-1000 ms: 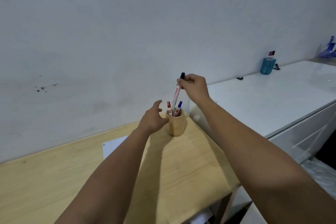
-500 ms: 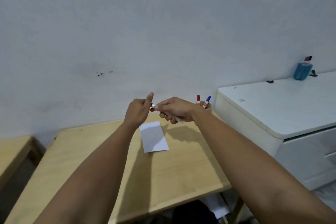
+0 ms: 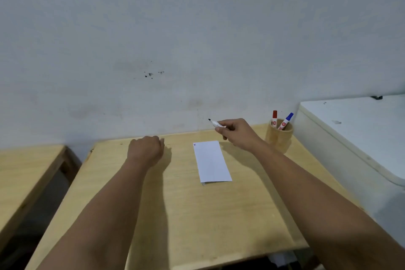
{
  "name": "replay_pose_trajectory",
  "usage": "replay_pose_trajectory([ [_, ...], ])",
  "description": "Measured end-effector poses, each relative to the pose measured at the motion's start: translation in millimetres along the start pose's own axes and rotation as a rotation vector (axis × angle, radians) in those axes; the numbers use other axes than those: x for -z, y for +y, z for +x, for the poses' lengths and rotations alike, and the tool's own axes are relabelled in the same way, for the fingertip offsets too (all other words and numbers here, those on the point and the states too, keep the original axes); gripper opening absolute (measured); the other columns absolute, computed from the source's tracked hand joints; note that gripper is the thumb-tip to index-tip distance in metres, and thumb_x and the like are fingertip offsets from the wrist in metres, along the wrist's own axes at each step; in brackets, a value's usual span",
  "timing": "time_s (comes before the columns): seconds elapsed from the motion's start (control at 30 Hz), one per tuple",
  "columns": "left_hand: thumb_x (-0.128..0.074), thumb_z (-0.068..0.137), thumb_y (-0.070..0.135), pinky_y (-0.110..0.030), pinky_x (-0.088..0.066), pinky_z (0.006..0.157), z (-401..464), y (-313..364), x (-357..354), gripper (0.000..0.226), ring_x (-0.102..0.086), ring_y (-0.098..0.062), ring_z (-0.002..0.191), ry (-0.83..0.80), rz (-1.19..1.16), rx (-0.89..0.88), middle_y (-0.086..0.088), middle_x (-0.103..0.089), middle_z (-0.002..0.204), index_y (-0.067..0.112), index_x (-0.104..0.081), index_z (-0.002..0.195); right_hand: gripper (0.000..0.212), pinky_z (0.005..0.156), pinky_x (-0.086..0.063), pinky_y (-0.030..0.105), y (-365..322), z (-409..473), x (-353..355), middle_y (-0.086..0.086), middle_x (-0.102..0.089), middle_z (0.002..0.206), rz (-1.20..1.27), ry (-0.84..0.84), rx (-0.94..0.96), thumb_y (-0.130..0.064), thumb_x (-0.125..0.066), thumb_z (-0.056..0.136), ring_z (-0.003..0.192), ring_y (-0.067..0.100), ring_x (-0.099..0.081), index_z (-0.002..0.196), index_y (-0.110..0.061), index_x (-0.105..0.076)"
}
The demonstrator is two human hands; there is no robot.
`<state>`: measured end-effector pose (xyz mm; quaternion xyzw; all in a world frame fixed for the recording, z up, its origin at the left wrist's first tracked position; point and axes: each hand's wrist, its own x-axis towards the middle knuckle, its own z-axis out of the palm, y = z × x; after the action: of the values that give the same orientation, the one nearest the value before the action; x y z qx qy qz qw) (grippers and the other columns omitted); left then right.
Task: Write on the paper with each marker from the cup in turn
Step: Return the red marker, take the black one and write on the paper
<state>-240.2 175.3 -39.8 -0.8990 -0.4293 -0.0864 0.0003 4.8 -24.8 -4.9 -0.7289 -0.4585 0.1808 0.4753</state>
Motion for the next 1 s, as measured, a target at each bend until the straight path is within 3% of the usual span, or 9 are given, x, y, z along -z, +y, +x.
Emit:
replay_pose_trajectory([
  [0.13, -0.030, 0.105, 0.047, -0.044, -0.047, 0.091, -2, -8, -37, 0.044, -0.066, -0.035, 0.106, -0.043, 0.127, -0.022, -0.011, -0.068, 0.118, 0.015, -0.057, 0.119, 0.014, 0.046, -0.037, 0.007, 15, 7, -6, -0.013, -0.058, 0.055, 0.106, 0.049, -0.054, -0.018, -0.073, 0.104, 0.040, -0.003, -0.048, 0.114, -0.016, -0.083],
  [0.33, -0.033, 0.094, 0.065, -0.046, -0.046, 0.083, -7, -12, -30, 0.061, -0.062, -0.035, 0.104, 0.061, 0.081, 0.025, -0.012, -0.063, 0.116, 0.015, -0.053, 0.122, 0.025, 0.044, -0.040, 0.022, 10, 13, -8, -0.011, -0.068, 0.057, 0.257, 0.088, -0.170, -0.015, -0.069, 0.104, 0.047, 0.010, -0.047, 0.102, -0.038, -0.076],
  [0.47, -0.037, 0.091, 0.055, -0.045, -0.048, 0.082, -14, 26, -6, 0.055, -0.059, -0.038, 0.103, 0.279, -0.102, -0.274, -0.011, -0.064, 0.113, 0.013, -0.063, 0.115, 0.025, 0.047, -0.048, 0.025, -3, 8, -7, 0.000, -0.075, 0.077, 0.437, 0.132, -0.192, -0.008, -0.058, 0.108, 0.049, 0.013, -0.060, 0.116, -0.032, -0.059],
  [0.53, -0.037, 0.095, 0.055, -0.045, -0.046, 0.096, -22, 58, -1, 0.059, -0.055, -0.035, 0.122, 0.151, -0.211, -0.383, -0.006, -0.060, 0.138, 0.018, -0.061, 0.134, 0.016, 0.048, -0.053, 0.025, -11, 5, -7, 0.007, -0.074, 0.088, 0.540, 0.154, -0.186, -0.010, -0.054, 0.112, 0.052, 0.016, -0.065, 0.115, -0.024, -0.059],
  [0.6, -0.037, 0.100, 0.058, -0.048, -0.034, 0.115, -33, 79, -12, 0.064, -0.035, -0.028, 0.149, -0.052, -0.198, -0.416, 0.000, -0.037, 0.165, 0.025, -0.044, 0.153, 0.018, 0.049, -0.055, 0.025, -20, 3, -8, 0.013, -0.075, 0.094, 0.695, 0.160, -0.215, -0.008, -0.050, 0.111, 0.055, 0.021, -0.068, 0.111, -0.017, -0.065],
  [0.73, -0.028, 0.101, 0.065, -0.051, -0.011, 0.127, -48, 78, -41, 0.071, -0.006, -0.022, 0.160, -0.246, -0.118, -0.401, 0.002, -0.010, 0.173, 0.028, -0.025, 0.162, 0.031, 0.058, -0.058, 0.028, -27, 1, -6, 0.010, -0.085, 0.100, 0.906, 0.181, -0.277, -0.006, -0.053, 0.098, 0.070, 0.025, -0.078, 0.114, -0.019, -0.075],
  [0.83, -0.028, 0.102, 0.065, -0.051, -0.007, 0.127, -51, 76, -50, 0.070, -0.004, -0.022, 0.160, -0.214, -0.141, -0.385, 0.004, -0.008, 0.174, 0.030, -0.023, 0.162, 0.006, 0.061, -0.058, 0.028, -21, 1, -13, 0.004, -0.085, 0.093, 0.716, 0.182, -0.189, -0.022, -0.071, 0.103, 0.072, 0.019, -0.079, 0.108, -0.024, -0.071],
  [0.9, -0.028, 0.101, 0.066, -0.052, -0.007, 0.127, -51, 77, -52, 0.069, -0.006, -0.023, 0.160, -0.191, -0.149, -0.385, 0.004, -0.009, 0.173, 0.031, -0.024, 0.162, 0.014, 0.062, -0.057, 0.028, -13, 1, -28, 0.001, -0.082, 0.083, 0.510, 0.216, -0.141, -0.040, -0.075, 0.100, 0.069, 0.014, -0.077, 0.096, -0.027, -0.070],
  [1.0, -0.028, 0.100, 0.067, -0.051, -0.006, 0.127, -51, 75, -57, 0.070, -0.006, -0.021, 0.160, -0.167, -0.174, -0.374, 0.006, -0.010, 0.173, 0.033, -0.026, 0.161, 0.007, 0.073, -0.056, 0.032, 4, 2, -55, -0.005, -0.078, 0.091, 0.091, 0.183, -0.002, -0.034, -0.067, 0.104, 0.081, 0.012, -0.074, 0.109, -0.030, -0.066],
])
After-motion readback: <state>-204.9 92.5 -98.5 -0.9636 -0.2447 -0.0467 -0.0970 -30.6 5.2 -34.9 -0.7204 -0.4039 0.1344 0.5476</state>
